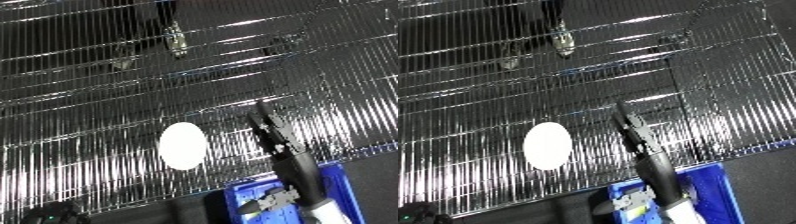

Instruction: Pick up the object and place it into the box

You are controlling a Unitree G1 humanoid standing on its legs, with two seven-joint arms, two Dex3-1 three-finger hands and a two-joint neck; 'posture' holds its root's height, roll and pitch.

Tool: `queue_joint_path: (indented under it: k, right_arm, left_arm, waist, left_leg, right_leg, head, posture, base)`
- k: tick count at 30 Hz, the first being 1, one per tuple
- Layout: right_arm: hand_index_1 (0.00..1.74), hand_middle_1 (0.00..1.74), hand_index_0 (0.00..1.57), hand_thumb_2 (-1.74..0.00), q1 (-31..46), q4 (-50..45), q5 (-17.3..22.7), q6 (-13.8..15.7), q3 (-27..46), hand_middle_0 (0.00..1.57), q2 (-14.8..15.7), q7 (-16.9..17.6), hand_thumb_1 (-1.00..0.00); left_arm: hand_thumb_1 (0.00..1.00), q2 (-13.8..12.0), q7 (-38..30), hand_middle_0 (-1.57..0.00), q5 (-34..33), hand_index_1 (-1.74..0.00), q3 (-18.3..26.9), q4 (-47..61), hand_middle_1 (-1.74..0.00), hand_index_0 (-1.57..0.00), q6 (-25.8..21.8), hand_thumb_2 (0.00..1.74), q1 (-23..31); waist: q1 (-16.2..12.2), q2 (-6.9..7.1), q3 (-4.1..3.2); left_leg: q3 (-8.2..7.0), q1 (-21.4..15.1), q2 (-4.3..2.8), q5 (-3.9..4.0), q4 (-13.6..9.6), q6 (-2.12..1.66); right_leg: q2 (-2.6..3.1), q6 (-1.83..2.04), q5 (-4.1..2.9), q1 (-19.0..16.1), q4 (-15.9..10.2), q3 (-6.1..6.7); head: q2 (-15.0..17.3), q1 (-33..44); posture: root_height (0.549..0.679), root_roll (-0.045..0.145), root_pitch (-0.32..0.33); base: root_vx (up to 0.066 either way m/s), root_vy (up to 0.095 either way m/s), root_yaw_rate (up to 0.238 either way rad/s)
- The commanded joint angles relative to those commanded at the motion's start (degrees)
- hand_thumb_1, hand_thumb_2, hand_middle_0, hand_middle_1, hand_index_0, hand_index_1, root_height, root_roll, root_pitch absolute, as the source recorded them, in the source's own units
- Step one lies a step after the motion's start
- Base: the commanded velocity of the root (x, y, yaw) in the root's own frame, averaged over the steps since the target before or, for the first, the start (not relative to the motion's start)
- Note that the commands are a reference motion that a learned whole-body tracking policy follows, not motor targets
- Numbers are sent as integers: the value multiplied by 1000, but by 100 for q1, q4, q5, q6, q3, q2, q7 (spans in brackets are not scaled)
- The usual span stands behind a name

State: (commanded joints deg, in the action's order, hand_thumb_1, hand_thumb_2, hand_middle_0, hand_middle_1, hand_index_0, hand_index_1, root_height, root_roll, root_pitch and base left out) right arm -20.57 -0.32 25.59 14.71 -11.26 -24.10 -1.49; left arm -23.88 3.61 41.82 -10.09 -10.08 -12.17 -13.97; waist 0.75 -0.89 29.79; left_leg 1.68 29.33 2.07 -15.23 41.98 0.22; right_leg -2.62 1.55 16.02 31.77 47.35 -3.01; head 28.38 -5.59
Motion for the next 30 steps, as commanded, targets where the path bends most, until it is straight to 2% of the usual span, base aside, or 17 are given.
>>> queue_joint_path:
  k: [3, 9, 21, 23, 25, 27, 29, 30]
  right_arm:
    - [0, 0, 0, 0, -31, 9, -2, -25, -57, 0, 11, -1, 0]
    - [0, 0, 0, 0, -161, 73, -11, -61, -134, 0, 39, 125, 0]
    - [0, 0, 0, 0, -206, 90, -27, -70, -144, 0, 42, 180, 0]
    - [0, 0, 0, 0, -271, 102, -54, -85, -150, 0, 39, 276, 0]
    - [0, 0, 0, 0, -373, 132, -99, -96, -171, 0, 34, 421, 0]
    - [0, 0, 0, 0, -477, 227, -150, -76, -215, 0, 40, 545, 0]
    - [0, 0, 0, 0, -549, 384, -191, -31, -249, 0, 48, 588, 0]
    - [0, 0, 0, 0, -571, 457, -208, -14, -263, 0, 43, 587, 0]
  left_arm:
    - [1000, -11, 28, -1570, -22, -1740, -32, 28, -1740, -1570, 55, 1740, -21]
    - [1000, -25, 35, -1570, -56, -1740, -117, 35, -1740, -1570, 152, 1740, -109]
    - [1000, -25, 42, -1570, -66, -1740, -132, 18, -1740, -1570, 156, 1740, -131]
    - [1000, -30, 45, -1570, -79, -1740, -137, 22, -1740, -1570, 165, 1740, -140]
    - [1000, -42, 23, -1570, -93, -1740, -151, 36, -1740, -1570, 181, 1740, -175]
    - [1000, -51, -36, -1570, -98, -1740, -202, 6, -1740, -1570, 175, 1740, -249]
    - [1000, -54, -91, -1570, -90, -1740, -271, -83, -1740, -1570, 147, 1740, -336]
    - [1000, -50, -99, -1570, -84, -1740, -301, -137, -1740, -1570, 120, 1740, -366]
  waist:
    - [45, 11, 0]
    - [110, 22, 0]
    - [123, 23, 0]
    - [143, 21, 0]
    - [163, 18, 0]
    - [167, 23, 0]
    - [157, 30, 0]
    - [151, 33, 0]
  left_leg:
    - [12, 37, -1, 16, 23, -7]
    - [30, 130, 14, 11, 115, -12]
    - [31, 156, 15, 1, 145, -10]
    - [25, 180, 12, -5, 163, -5]
    - [20, 230, 10, -8, 186, -3]
    - [21, 304, 15, -18, 235, -14]
    - [20, 366, 25, -52, 310, -25]
    - [11, 392, 31, -75, 348, -23]
  right_leg:
    - [-40, 16, -7, 28, 24, -38]
    - [-83, 38, -4, 103, 110, -92]
    - [-95, 39, 3, 128, 137, -102]
    - [-101, 37, 6, 163, 164, -113]
    - [-104, 35, 6, 222, 197, -123]
    - [-95, 34, 2, 278, 219, -121]
    - [-84, 34, 5, 312, 239, -110]
    - [-81, 30, 10, 328, 246, -106]
  head:
    - [85, 141]
    - [117, 196]
    - [152, 154]
    - [336, 117]
    - [736, 116]
    - [1492, 143]
    - [1570, 165]
    - [1486, 175]
  posture:
    - [632, 60, 61]
    - [629, 58, 62]
    - [629, 57, 64]
    - [628, 56, 66]
    - [627, 56, 72]
    - [626, 56, 77]
    - [626, 57, 78]
    - [625, 57, 78]
  base:
    - [27, -18, 137]
    - [21, -17, 110]
    - [2, -1, 12]
    - [2, -4, 79]
    - [-17, 0, 96]
    - [-39, 6, 84]
    - [-20, 15, 70]
    - [-2, 41, 54]
